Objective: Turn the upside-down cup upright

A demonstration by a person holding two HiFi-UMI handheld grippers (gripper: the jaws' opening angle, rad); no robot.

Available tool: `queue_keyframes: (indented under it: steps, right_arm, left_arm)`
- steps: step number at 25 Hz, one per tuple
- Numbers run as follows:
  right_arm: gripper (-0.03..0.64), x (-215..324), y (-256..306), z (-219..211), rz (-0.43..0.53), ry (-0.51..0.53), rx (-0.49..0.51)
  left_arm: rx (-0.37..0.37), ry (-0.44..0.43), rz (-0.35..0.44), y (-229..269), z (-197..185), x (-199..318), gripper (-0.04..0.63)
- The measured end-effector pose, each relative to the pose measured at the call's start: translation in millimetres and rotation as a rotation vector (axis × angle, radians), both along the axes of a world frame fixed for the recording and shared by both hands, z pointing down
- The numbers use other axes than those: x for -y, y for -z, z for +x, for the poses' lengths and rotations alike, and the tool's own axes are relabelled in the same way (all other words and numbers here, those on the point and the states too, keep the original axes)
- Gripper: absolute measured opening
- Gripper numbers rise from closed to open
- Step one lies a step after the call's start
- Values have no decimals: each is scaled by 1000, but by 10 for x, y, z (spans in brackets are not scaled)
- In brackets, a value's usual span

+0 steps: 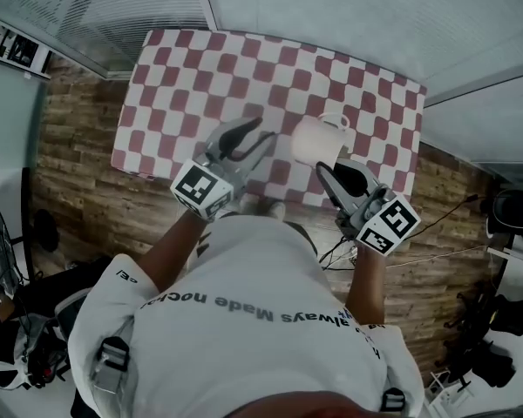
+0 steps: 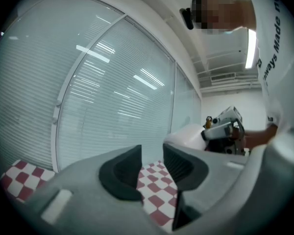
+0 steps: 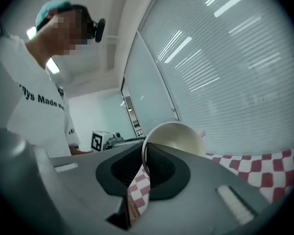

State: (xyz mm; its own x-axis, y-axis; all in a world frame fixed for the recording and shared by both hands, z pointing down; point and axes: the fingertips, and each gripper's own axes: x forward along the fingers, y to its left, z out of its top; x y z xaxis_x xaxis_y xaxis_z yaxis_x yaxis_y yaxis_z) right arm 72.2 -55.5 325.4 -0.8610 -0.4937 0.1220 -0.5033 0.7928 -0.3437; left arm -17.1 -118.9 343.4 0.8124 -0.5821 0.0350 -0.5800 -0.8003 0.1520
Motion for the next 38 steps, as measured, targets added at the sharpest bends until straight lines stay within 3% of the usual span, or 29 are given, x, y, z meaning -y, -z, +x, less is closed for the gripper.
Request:
queue_keyframes:
  steps: [5, 9, 11, 14, 16, 19, 25, 30, 38]
  right_arm:
    - [26, -89, 157, 114, -95, 77, 319]
    - [26, -117, 183, 180, -135, 103, 441]
    - [26, -128, 180, 198, -140, 105, 457]
    - [26, -170, 175, 175, -142, 121, 456]
    - [26, -213, 183, 143, -140, 140, 456]
    - [26, -280, 204, 105, -139, 167, 464]
    - [26, -363, 240, 80, -134, 204, 487]
    - [26, -400, 247, 97, -132, 219, 505]
    - [31, -437, 271, 87, -139, 241, 514]
  left_arm:
    - [-11, -17, -8, -11, -9, -77, 141]
    - [-40, -77, -4, 15, 20, -168, 141]
    - [-72, -168, 0, 71, 78, -271, 166]
    - [-141, -327, -4, 205, 161, -438, 342]
    - [-134, -390, 3, 246, 214, -476, 408]
    - [-96, -481, 12, 268, 349, -532, 443]
    - [-68, -608, 35, 321, 638, -720, 465]
    - [-28, -619, 58, 243, 733, -756, 459]
    - [-54, -605, 93, 326, 734, -767, 423]
